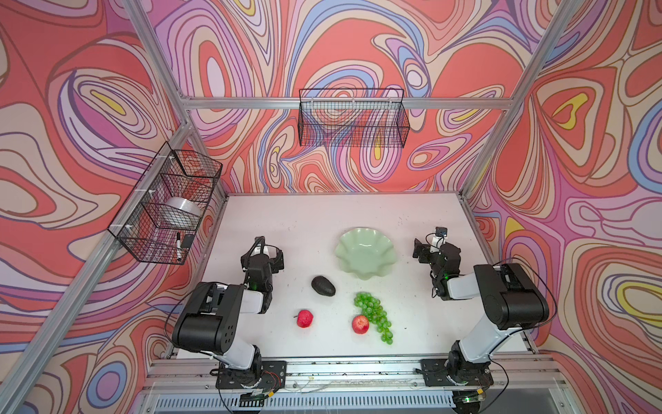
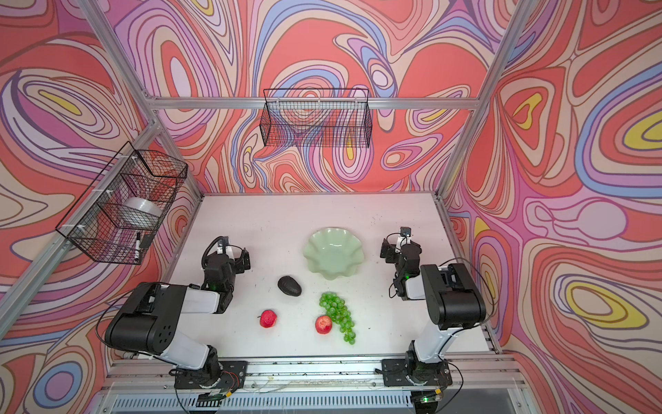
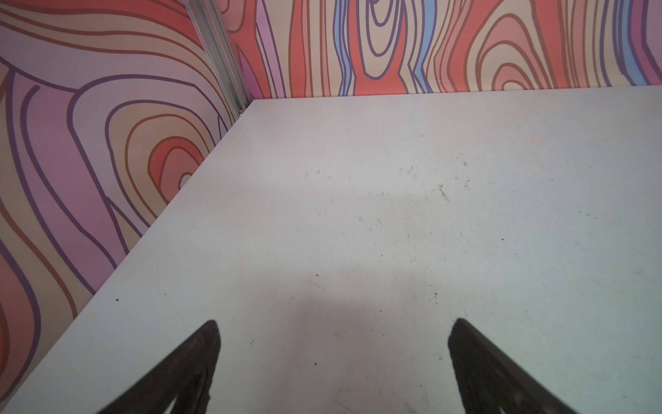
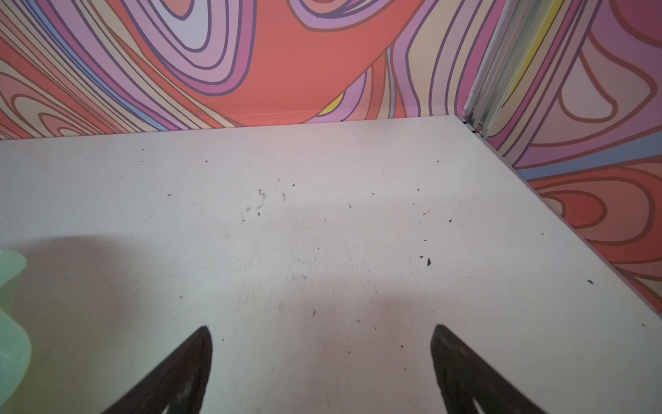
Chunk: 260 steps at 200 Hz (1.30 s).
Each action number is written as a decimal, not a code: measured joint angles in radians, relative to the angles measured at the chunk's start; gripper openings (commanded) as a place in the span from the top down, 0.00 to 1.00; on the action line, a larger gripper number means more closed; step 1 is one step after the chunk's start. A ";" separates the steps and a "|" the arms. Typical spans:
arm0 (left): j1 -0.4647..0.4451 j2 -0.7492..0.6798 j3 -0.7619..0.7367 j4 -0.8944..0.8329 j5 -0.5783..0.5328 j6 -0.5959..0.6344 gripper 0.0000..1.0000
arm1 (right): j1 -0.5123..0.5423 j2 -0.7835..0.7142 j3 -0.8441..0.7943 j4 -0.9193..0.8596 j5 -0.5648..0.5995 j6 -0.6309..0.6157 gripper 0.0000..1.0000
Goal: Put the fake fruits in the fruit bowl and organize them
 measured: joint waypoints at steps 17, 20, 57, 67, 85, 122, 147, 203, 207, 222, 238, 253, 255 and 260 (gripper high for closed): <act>0.000 0.000 0.000 0.000 0.000 0.000 0.00 | 0.000 0.000 0.000 0.000 0.000 0.000 0.01; 0.000 0.000 0.000 0.000 0.000 0.000 0.00 | 0.000 0.000 0.000 0.000 0.000 0.000 0.02; 0.000 0.000 0.000 0.000 0.000 0.000 0.00 | 0.000 0.000 0.000 0.000 0.000 0.000 0.02; 0.000 0.000 0.000 0.000 0.000 0.000 0.00 | 0.000 -0.001 0.000 0.000 0.011 0.001 0.02; 0.000 0.000 0.000 0.000 0.000 0.000 0.00 | 0.000 -0.058 0.002 -0.077 0.051 0.013 0.02; 0.000 0.000 0.000 0.000 0.000 0.000 0.00 | 0.001 -0.366 0.296 -0.642 0.117 0.245 0.02; 0.000 0.000 0.000 0.000 0.000 0.000 0.00 | 0.001 -0.490 0.467 -0.839 0.024 0.318 0.07; 0.000 0.000 0.000 0.000 0.000 0.000 0.00 | 0.337 -0.526 0.506 -1.398 0.014 0.359 0.11; 0.000 0.000 0.000 0.000 0.000 0.000 0.00 | 0.373 -0.525 0.513 -1.432 0.022 0.369 0.12; 0.000 0.000 0.000 0.000 0.000 0.000 0.00 | 0.569 -0.526 0.544 -1.545 0.056 0.425 0.13; 0.000 0.000 0.000 0.000 0.000 0.000 0.00 | 0.739 -0.525 0.564 -1.646 0.100 0.514 0.14; 0.000 0.000 0.000 0.000 0.000 0.000 0.00 | 0.881 -0.516 0.581 -1.733 0.135 0.610 0.15; 0.000 0.000 0.000 0.000 0.000 0.000 0.00 | 0.905 -0.513 0.584 -1.743 0.137 0.626 0.15; 0.000 0.000 0.000 0.000 0.000 0.000 0.00 | 0.944 -0.506 0.588 -1.761 0.144 0.658 0.15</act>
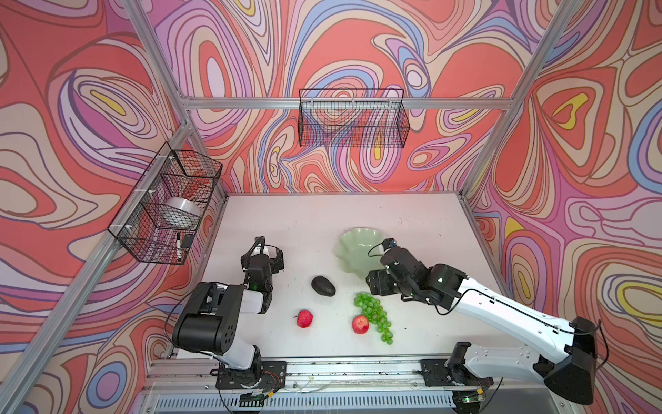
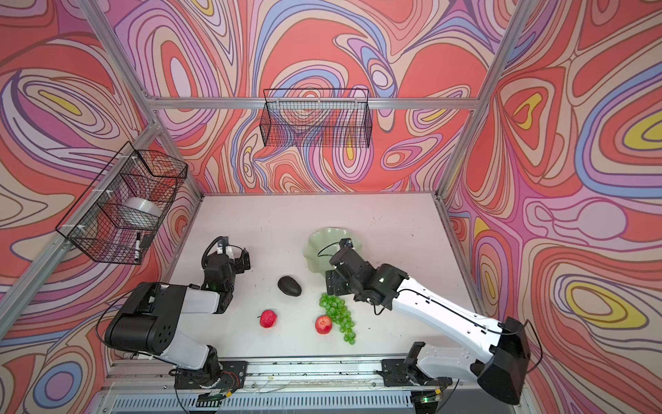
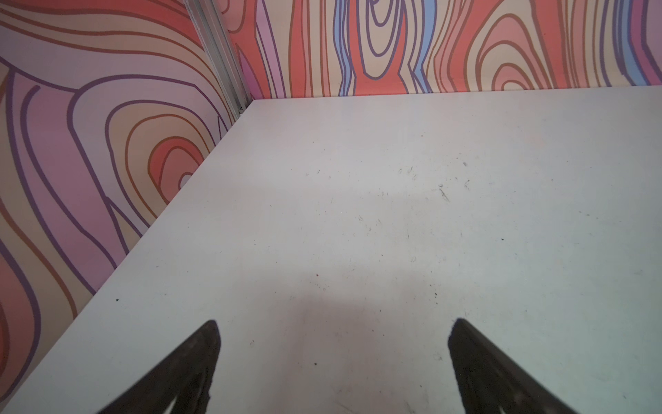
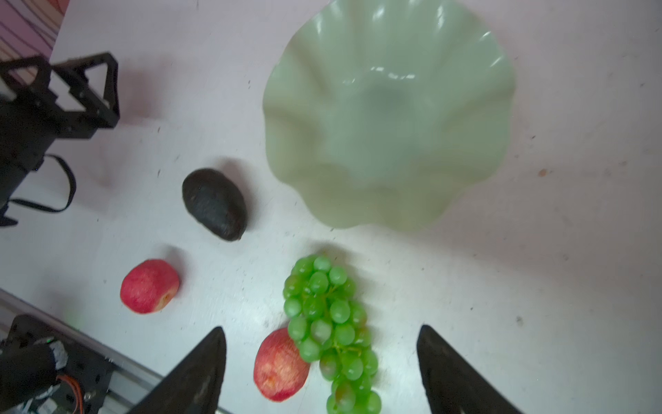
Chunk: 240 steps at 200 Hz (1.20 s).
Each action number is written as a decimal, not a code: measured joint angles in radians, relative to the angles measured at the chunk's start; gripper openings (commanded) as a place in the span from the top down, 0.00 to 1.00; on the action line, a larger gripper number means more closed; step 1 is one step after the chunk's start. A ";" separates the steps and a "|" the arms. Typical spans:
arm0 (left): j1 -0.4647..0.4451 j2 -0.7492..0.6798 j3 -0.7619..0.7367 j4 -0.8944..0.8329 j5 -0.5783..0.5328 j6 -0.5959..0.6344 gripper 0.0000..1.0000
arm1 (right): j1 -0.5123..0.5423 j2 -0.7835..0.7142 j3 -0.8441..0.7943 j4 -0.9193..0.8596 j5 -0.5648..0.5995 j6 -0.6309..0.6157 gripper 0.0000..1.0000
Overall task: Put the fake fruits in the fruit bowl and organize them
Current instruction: 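Reach the right gripper down and grasp the red apple beside the grapes, then carry the apple with the right gripper into the green bowl and release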
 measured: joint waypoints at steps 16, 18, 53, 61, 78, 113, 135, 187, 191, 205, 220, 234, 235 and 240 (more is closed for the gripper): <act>0.000 0.000 0.000 0.000 0.000 0.000 0.00 | 0.115 0.034 0.002 -0.033 0.003 0.103 0.16; 0.000 0.000 0.000 0.000 0.000 0.000 0.00 | 0.126 0.037 0.002 -0.034 0.004 0.108 0.16; 0.000 0.000 0.000 0.000 0.000 0.000 0.00 | 0.256 0.177 -0.008 -0.010 -0.032 0.269 0.23; 0.000 0.000 0.000 0.000 0.000 0.000 0.00 | 0.267 0.216 -0.008 0.001 -0.043 0.293 0.24; 0.000 0.000 0.000 0.000 0.000 0.000 0.00 | 0.273 0.272 -0.009 0.018 -0.056 0.331 0.27; 0.000 0.000 0.000 0.000 0.000 0.000 0.00 | 0.273 0.338 -0.010 0.024 -0.068 0.383 0.30; 0.000 0.000 0.000 0.000 0.000 0.000 0.00 | 0.273 0.378 -0.010 0.022 -0.064 0.404 0.31; 0.000 0.000 0.000 0.000 0.000 0.000 0.00 | 0.254 0.441 -0.010 0.030 -0.051 0.415 0.35; 0.000 0.000 0.000 0.000 0.000 0.000 0.00 | 0.252 0.446 -0.010 0.032 -0.049 0.415 0.35; 0.000 0.000 0.000 0.000 0.000 0.000 0.00 | 0.248 0.461 -0.010 0.039 -0.043 0.411 0.36; 0.000 0.000 0.000 0.000 0.000 0.000 0.00 | 0.246 0.478 -0.008 0.045 -0.039 0.401 0.39; 0.000 0.000 0.000 0.000 0.000 0.000 0.00 | 0.245 0.500 0.002 0.048 -0.037 0.388 0.44; 0.000 0.000 0.000 0.000 0.000 0.000 0.00 | 0.245 0.500 0.003 0.048 -0.036 0.387 0.44; 0.000 0.000 0.000 0.000 0.000 0.000 0.00 | 0.245 0.507 0.010 0.047 -0.034 0.384 0.46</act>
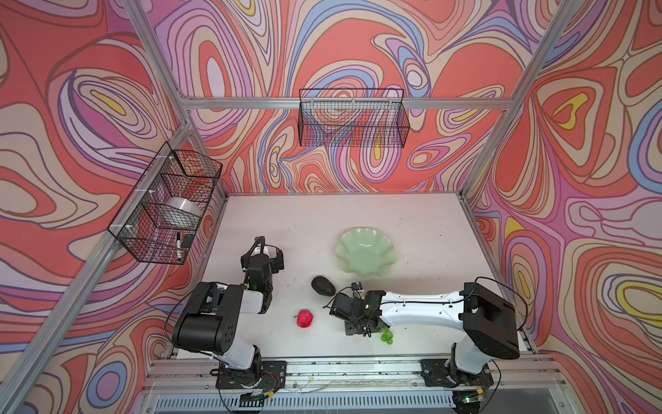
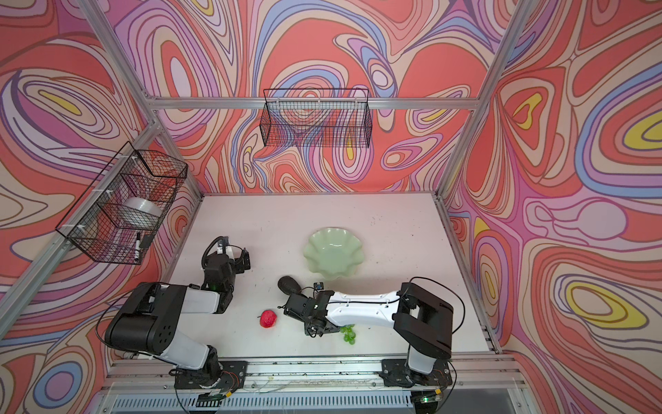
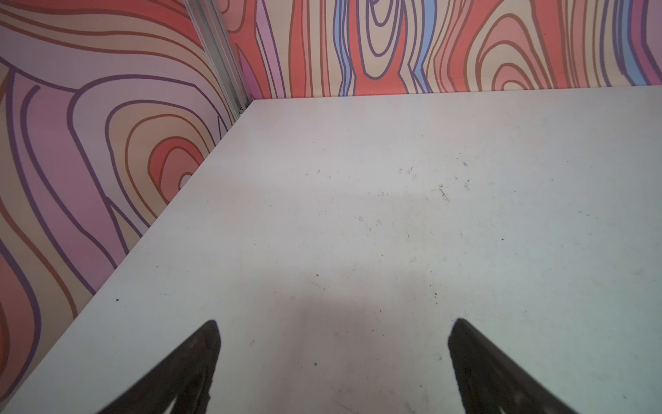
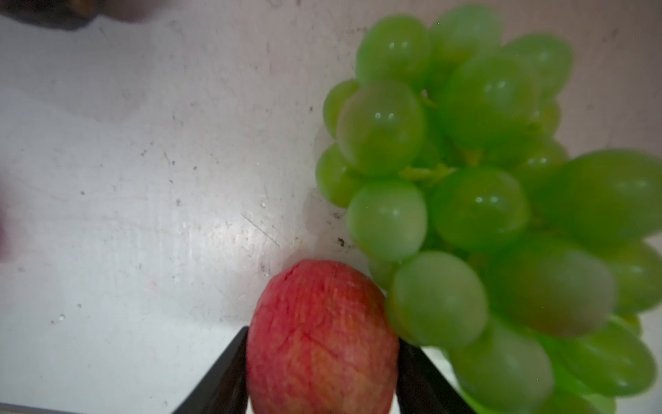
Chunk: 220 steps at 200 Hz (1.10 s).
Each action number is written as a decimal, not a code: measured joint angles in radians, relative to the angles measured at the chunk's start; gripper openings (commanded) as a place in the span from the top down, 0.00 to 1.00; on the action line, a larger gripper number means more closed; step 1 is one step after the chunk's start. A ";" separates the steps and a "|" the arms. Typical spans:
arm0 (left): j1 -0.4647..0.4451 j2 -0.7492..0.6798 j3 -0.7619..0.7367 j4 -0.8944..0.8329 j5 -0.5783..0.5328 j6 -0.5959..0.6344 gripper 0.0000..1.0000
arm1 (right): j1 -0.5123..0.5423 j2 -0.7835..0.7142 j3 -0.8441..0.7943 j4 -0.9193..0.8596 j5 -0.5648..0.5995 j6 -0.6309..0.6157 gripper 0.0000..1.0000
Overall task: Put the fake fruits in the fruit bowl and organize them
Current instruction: 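Carry the apple with the right gripper into the green bowl and release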
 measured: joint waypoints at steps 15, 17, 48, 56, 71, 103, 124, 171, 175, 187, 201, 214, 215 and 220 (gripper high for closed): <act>0.000 0.000 0.000 0.000 0.000 0.000 0.00 | 0.000 0.018 0.022 0.012 0.004 -0.016 0.51; 0.000 0.000 0.000 0.000 0.000 0.000 0.00 | -0.001 0.019 0.023 0.013 0.004 -0.015 0.52; 0.000 0.000 0.000 0.000 0.000 0.000 0.00 | -0.002 0.036 0.085 -0.024 0.033 -0.060 0.58; 0.000 0.000 0.000 0.000 0.000 0.000 0.00 | -0.003 0.035 0.123 -0.053 0.048 -0.077 0.58; 0.000 0.000 0.000 0.000 0.000 0.000 0.00 | -0.011 0.022 0.197 -0.091 0.073 -0.113 0.59; 0.000 0.000 0.000 0.000 0.000 0.000 0.00 | -0.137 -0.066 0.323 -0.135 0.090 -0.222 0.59; 0.000 0.000 0.000 0.000 0.000 0.000 0.00 | -0.285 -0.096 0.378 -0.130 0.099 -0.308 0.59; 0.000 0.000 0.000 0.000 0.000 0.000 0.00 | -0.491 0.036 0.496 -0.080 0.089 -0.494 0.59; 0.000 0.000 0.000 0.000 0.000 0.000 0.00 | -0.497 0.055 0.505 -0.073 0.090 -0.505 0.59; 0.000 0.000 0.000 0.000 0.000 0.000 0.00 | -0.510 0.108 0.521 -0.050 0.089 -0.540 0.59; 0.000 0.000 0.000 0.000 0.000 0.000 0.00 | -0.522 0.158 0.528 -0.034 0.079 -0.568 0.59; 0.000 0.000 0.000 0.000 0.000 0.000 0.00 | -0.541 0.206 0.528 -0.014 0.067 -0.589 0.59; 0.000 0.000 0.000 0.000 0.000 0.000 0.00 | -0.542 0.211 0.528 -0.012 0.066 -0.591 0.59; 0.000 0.000 0.000 0.000 0.000 0.000 0.00 | -0.552 0.224 0.528 -0.005 0.063 -0.597 0.59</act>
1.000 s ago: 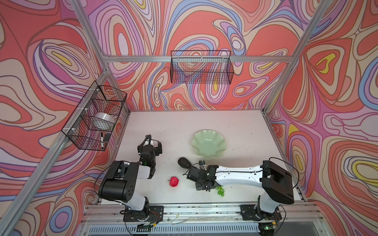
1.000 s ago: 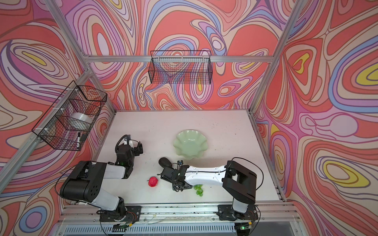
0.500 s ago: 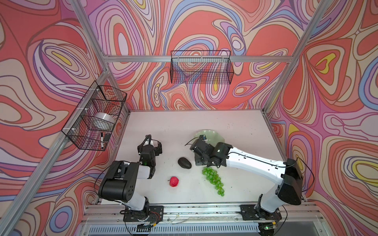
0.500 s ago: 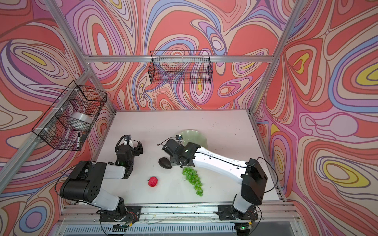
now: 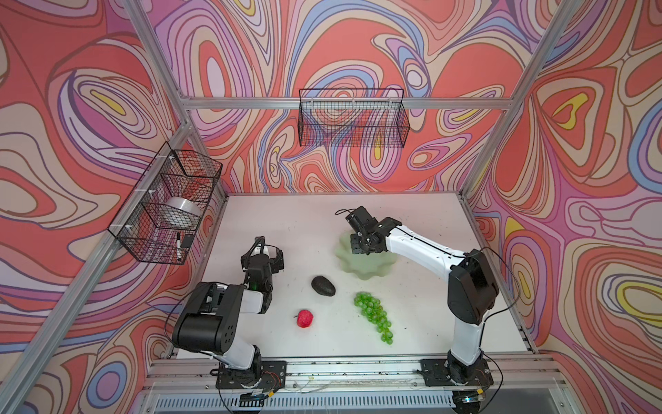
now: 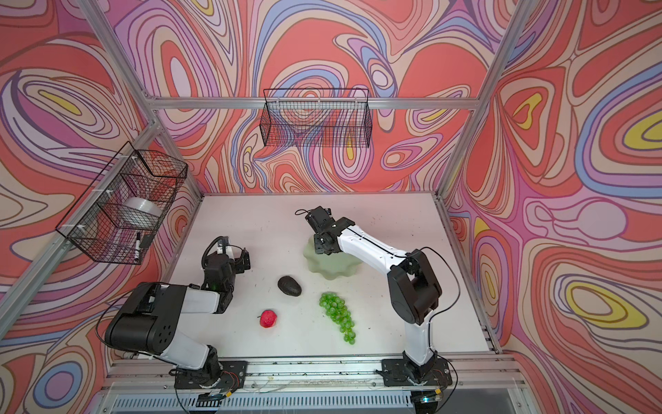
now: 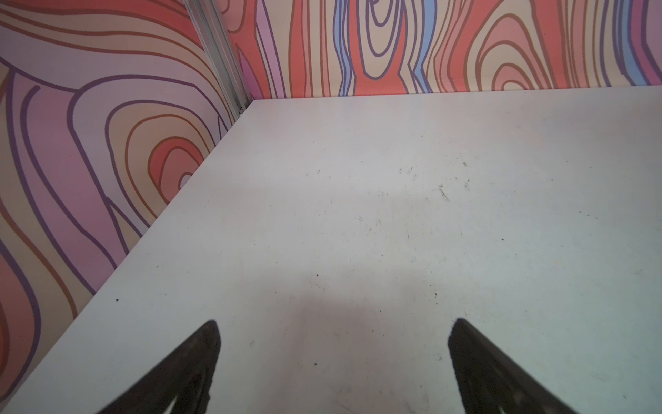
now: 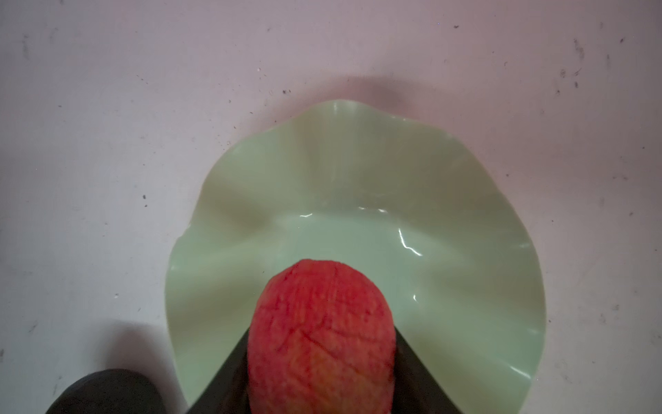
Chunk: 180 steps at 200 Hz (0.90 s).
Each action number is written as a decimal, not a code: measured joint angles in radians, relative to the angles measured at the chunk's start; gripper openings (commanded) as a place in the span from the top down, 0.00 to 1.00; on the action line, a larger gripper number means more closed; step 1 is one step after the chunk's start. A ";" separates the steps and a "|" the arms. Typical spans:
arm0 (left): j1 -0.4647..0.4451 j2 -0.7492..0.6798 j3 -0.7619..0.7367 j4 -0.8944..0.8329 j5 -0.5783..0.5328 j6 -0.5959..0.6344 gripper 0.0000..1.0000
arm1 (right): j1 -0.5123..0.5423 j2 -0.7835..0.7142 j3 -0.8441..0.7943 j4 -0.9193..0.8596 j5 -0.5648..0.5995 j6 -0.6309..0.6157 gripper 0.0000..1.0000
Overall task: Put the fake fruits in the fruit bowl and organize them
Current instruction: 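Carry the apple with the right gripper into the green bowl and release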
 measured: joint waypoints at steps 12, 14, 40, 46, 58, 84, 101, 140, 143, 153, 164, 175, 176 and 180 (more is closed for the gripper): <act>0.000 0.000 0.000 0.000 0.000 0.000 0.00 | -0.020 0.031 0.000 0.019 -0.008 -0.011 0.59; 0.000 0.000 0.000 0.000 0.000 0.000 0.00 | -0.024 0.034 0.000 0.021 -0.008 -0.012 0.59; 0.000 0.000 0.000 0.000 0.000 0.000 0.00 | -0.055 0.078 0.000 0.053 -0.017 -0.031 0.59; 0.000 0.000 0.000 0.000 0.000 0.000 0.00 | -0.057 0.087 0.002 0.059 -0.019 -0.034 0.59; 0.000 0.000 0.000 0.000 0.000 0.000 0.00 | -0.058 0.108 0.007 0.070 -0.023 -0.038 0.59; 0.000 0.000 0.000 0.000 0.000 0.000 0.00 | -0.056 0.143 0.008 0.089 -0.040 -0.039 0.59; 0.000 0.000 0.000 0.000 0.000 0.000 0.00 | -0.056 0.160 0.005 0.105 -0.050 -0.036 0.58; 0.000 0.000 0.000 0.000 0.000 0.000 0.00 | -0.056 0.172 -0.011 0.131 -0.060 -0.026 0.45; 0.000 0.000 0.000 0.000 0.000 0.000 0.00 | -0.056 0.172 -0.011 0.132 -0.060 -0.026 0.44; 0.000 0.000 0.000 0.000 0.000 0.000 0.00 | -0.056 0.172 -0.012 0.135 -0.060 -0.026 0.39; 0.000 0.000 0.000 0.000 0.000 0.000 0.00 | -0.056 0.172 -0.012 0.137 -0.060 -0.023 0.35; 0.000 0.000 0.000 0.000 0.000 0.000 0.00 | -0.056 0.172 -0.013 0.138 -0.059 -0.021 0.32; 0.000 0.000 0.000 0.000 0.000 0.000 0.00 | -0.056 0.172 -0.013 0.138 -0.059 -0.021 0.32; 0.000 0.000 0.000 0.000 0.000 0.000 0.00 | -0.056 0.172 -0.013 0.137 -0.058 -0.023 0.31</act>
